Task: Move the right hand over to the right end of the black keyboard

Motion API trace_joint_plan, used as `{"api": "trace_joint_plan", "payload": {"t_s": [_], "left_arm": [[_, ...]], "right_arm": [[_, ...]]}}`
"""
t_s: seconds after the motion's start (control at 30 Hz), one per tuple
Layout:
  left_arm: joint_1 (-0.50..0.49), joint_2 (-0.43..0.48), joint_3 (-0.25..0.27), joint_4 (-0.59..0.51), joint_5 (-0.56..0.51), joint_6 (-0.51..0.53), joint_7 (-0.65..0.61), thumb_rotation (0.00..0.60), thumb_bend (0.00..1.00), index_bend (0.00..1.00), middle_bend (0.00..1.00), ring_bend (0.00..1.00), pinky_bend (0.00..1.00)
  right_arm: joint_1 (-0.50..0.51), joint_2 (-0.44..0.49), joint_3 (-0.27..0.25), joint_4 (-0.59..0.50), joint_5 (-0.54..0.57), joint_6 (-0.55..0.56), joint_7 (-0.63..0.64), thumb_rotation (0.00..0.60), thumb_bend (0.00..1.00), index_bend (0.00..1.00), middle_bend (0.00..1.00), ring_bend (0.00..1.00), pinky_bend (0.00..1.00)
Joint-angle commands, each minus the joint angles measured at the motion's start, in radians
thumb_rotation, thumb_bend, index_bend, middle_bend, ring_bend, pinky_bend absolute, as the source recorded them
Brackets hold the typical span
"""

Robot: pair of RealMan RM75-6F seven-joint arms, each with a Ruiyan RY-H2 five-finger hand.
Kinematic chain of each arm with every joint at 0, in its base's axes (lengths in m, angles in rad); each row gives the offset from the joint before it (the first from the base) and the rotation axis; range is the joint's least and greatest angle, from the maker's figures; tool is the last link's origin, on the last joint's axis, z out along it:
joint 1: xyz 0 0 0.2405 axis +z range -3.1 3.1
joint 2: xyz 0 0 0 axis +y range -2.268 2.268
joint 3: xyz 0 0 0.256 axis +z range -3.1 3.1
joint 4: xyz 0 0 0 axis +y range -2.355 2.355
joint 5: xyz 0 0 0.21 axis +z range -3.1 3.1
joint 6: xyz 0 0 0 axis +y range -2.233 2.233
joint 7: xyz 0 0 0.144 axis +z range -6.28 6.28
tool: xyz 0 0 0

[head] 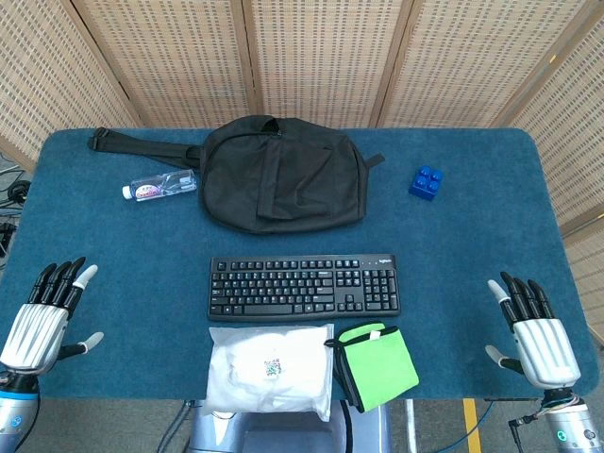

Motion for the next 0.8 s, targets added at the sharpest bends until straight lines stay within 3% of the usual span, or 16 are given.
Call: {"api": "trace_joint_plan", "payload": {"t_s": [0.03,0.3,0.8], "left_arm": [[-0.001,0.001,-0.003,-0.001,-0.005,-0.001,-0.001,0.600,0.00,0.00,0.00,0.00,0.00],[-0.009,0.003,-0.011,-0.003,-0.033,-0.025,-0.016,0.600,0.00,0.00,0.00,0.00,0.00],[-0.003,0.016,-0.003,-0.025,0.013,0.008,0.002,0.600,0.00,0.00,0.00,0.00,0.00]], "right_arm": [[0.000,-0.002,0.001,0.004,0.007,-0.009,0.001,0.600,0.18,0.00,0.00,0.00,0.00],[0.007,-0.006,0.009,-0.009,0.025,-0.034,0.021,0.600,0.18,0.00,0.00,0.00,0.00],[0.038,0.064,0.048,-0.119,0.081,-0.088,-0.072,0.600,0.18,0.00,0.00,0.00,0.00]]}}
